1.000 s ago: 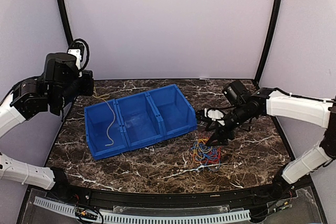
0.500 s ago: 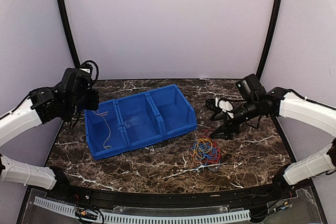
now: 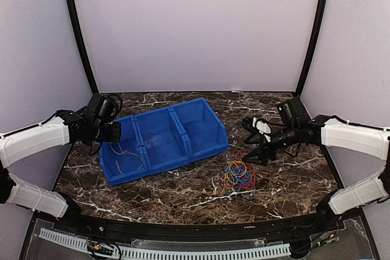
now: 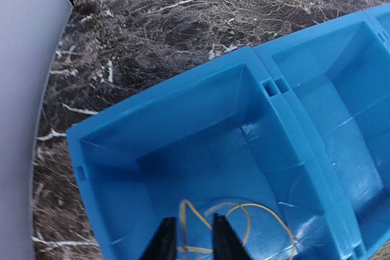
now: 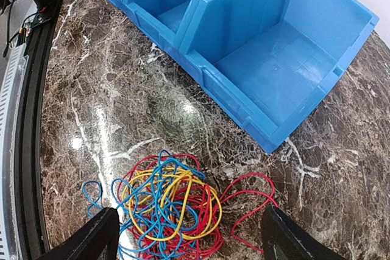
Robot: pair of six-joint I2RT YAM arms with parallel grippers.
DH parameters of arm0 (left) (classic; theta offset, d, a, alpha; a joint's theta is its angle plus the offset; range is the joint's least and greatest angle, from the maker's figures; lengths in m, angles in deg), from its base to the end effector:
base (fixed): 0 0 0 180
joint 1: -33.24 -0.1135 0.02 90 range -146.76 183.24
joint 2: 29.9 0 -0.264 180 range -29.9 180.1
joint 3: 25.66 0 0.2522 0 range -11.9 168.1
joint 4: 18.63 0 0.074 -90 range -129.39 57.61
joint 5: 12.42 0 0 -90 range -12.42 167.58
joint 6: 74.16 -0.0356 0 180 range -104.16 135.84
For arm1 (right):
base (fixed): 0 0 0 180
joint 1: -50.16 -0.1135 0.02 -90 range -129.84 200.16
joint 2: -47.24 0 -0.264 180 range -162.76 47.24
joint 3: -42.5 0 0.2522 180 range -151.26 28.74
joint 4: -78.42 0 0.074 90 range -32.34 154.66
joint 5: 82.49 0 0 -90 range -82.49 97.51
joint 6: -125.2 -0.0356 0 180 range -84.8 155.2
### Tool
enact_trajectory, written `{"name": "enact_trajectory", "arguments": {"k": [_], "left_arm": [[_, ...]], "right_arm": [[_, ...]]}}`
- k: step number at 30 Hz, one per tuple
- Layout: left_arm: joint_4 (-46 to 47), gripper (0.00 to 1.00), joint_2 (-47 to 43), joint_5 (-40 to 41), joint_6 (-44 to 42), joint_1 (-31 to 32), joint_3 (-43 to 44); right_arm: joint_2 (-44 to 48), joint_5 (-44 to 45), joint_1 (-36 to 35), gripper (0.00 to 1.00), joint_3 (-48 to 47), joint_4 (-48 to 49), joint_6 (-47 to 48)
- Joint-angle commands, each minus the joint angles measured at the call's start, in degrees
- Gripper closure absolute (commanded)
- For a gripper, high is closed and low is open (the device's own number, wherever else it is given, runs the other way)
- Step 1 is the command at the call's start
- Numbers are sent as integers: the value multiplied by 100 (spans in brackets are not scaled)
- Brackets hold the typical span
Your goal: Untangle the cables
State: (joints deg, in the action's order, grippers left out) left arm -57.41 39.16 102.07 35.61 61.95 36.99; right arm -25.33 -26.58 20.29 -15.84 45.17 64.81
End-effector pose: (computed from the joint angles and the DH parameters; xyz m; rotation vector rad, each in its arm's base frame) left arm 0.2275 -0.1078 0.2564 -0.0255 2.2733 0.0648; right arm 0.2115 0.1445 0.2271 -1.3866 1.8710 0.7110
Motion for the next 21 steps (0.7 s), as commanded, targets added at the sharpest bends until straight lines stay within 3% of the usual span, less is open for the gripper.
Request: {"name": "enact_trajectory", "arguments": {"k": [1, 2, 4, 11, 16, 21], "left_arm": [[166, 66, 60, -375, 18, -56, 1], [143, 57, 41, -344, 42, -53, 32], [57, 48, -73, -250, 41, -58, 64], [69, 38, -828, -517, -361, -9, 345], [1068, 41, -1276, -1157, -927, 354, 83], [1904, 47, -1029, -1662, -1335, 1491, 17]], "right_arm": [[-135, -253, 33, 18, 16, 393, -141], [-149, -259, 34, 18, 11, 406, -145], [-166, -201, 32, 18, 5, 435, -140], [-173, 190, 34, 19, 60, 690, -310], [-170, 302, 34, 20, 29, 710, -330], [-118, 438, 33, 21, 27, 684, -297]]}}
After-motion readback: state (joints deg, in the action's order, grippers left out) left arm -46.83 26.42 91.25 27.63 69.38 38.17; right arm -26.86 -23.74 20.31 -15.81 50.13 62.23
